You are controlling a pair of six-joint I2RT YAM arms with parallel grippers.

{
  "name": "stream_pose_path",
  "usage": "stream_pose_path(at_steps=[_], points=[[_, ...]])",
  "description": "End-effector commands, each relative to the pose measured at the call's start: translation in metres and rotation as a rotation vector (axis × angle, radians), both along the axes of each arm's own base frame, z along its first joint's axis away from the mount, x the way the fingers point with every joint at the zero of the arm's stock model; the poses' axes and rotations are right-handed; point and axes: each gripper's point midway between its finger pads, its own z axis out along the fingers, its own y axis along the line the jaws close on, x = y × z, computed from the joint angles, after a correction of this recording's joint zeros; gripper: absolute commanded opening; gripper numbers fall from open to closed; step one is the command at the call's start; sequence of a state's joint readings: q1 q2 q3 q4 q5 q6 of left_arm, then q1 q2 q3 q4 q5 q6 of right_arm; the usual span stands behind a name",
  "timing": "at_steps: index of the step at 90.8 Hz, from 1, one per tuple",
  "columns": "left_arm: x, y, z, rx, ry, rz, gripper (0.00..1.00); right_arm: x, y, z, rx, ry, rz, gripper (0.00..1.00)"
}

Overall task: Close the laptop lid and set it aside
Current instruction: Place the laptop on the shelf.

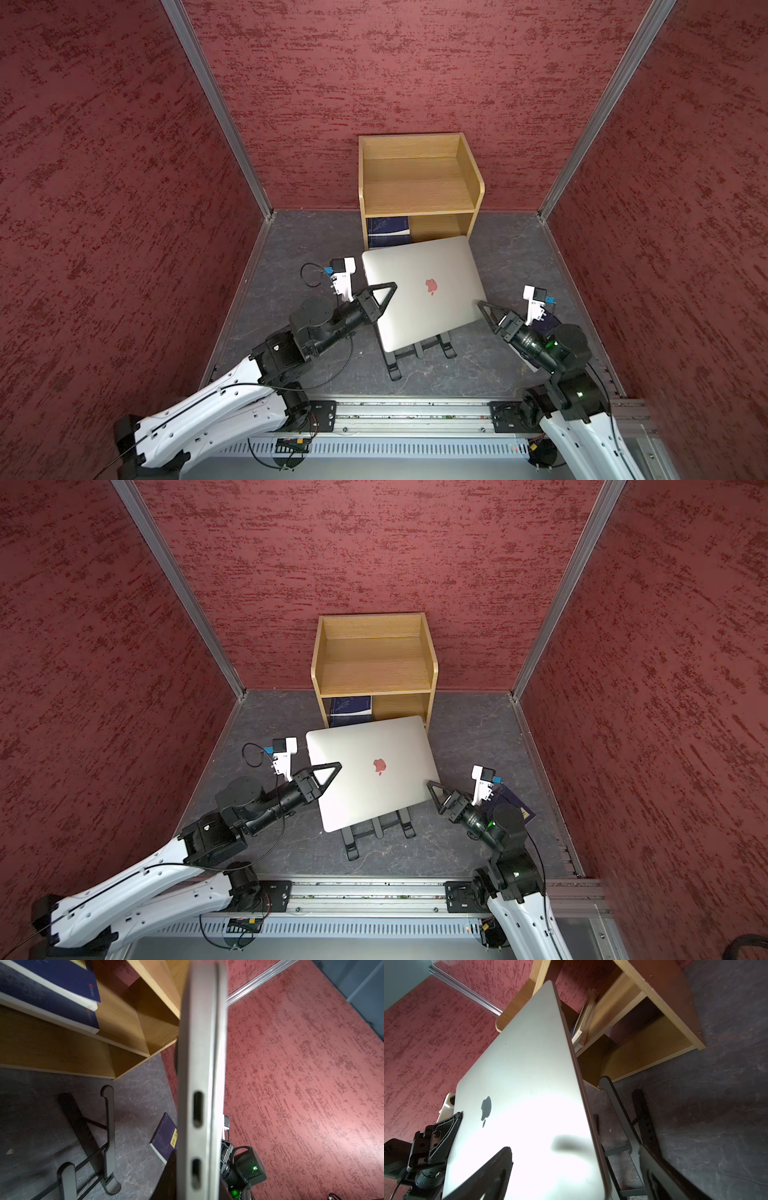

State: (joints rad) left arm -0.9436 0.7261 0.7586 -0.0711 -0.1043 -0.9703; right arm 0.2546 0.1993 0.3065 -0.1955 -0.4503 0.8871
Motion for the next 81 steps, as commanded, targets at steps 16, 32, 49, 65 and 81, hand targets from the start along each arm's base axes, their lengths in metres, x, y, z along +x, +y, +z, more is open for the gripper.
stream_pose_path(at_steps=[16, 32, 49, 65, 81], points=[[-0.007, 0.049, 0.139, -0.397, -0.278, 0.141, 0.03, -0.008, -0.013, 0.031, 0.091, -0.02, -0.071, 0.98], [0.0, 0.069, 0.158, -0.485, -0.315, 0.248, 0.01, -0.011, -0.011, 0.08, 0.146, -0.119, -0.048, 0.98], [0.015, 0.08, 0.174, -0.576, -0.326, 0.362, 0.0, 0.015, 0.01, 0.122, 0.141, -0.114, 0.034, 0.98], [0.032, 0.078, 0.188, -0.629, -0.341, 0.449, 0.0, 0.043, 0.035, 0.162, 0.137, -0.162, 0.08, 0.98], [0.052, 0.073, 0.198, -0.649, -0.339, 0.539, 0.0, 0.072, 0.058, 0.182, 0.152, -0.156, 0.098, 0.98]])
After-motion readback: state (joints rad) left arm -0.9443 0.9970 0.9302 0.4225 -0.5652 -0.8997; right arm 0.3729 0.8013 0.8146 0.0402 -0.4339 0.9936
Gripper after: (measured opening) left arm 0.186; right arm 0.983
